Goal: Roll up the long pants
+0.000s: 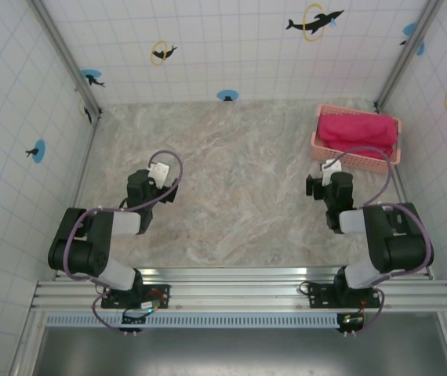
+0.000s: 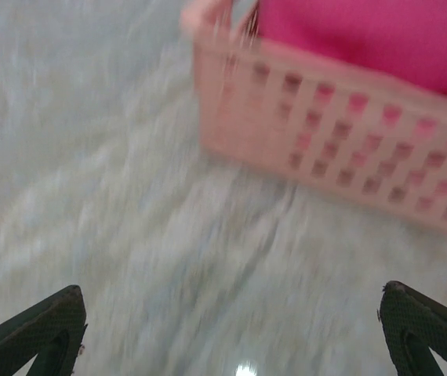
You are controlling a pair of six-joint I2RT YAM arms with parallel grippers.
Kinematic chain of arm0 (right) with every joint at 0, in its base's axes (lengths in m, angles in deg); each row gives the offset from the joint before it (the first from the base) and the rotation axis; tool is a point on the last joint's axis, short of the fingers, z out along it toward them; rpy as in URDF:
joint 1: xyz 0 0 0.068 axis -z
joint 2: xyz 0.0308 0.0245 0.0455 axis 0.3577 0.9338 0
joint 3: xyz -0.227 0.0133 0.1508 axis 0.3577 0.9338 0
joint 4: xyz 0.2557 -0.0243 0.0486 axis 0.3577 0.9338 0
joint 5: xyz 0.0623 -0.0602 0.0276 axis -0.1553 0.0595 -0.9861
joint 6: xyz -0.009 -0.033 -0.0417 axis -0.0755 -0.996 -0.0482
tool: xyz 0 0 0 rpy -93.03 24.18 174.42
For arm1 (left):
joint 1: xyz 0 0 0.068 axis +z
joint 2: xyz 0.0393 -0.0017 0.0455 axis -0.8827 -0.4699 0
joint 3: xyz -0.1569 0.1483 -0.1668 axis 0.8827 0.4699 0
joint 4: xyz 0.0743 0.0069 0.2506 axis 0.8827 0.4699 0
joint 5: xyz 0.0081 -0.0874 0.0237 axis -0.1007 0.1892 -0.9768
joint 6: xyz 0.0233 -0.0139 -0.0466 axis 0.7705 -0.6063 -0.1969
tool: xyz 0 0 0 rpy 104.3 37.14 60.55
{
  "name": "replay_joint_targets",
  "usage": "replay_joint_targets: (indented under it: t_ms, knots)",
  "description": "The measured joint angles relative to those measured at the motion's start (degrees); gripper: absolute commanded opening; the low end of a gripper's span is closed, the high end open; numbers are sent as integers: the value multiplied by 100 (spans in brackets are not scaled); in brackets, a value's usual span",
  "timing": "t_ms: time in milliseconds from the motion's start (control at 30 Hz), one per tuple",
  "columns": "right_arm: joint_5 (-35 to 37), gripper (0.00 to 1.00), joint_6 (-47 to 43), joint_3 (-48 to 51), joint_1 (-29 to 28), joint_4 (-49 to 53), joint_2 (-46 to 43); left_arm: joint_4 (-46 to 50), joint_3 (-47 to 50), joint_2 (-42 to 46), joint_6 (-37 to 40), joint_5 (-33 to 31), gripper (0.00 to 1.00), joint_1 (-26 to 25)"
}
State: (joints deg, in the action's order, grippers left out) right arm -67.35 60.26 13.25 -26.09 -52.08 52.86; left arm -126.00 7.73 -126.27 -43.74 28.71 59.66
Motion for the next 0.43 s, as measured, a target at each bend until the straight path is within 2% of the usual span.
replay_joint_targets:
  t_ms: [233, 433]
  knots:
    - [-350, 99, -181, -157, 22, -361, 52, -72, 0, 0, 0, -44, 98, 0]
    - [-133, 99, -223, -260, -105, -229, 35, -76, 0, 0, -2, -44, 97, 0]
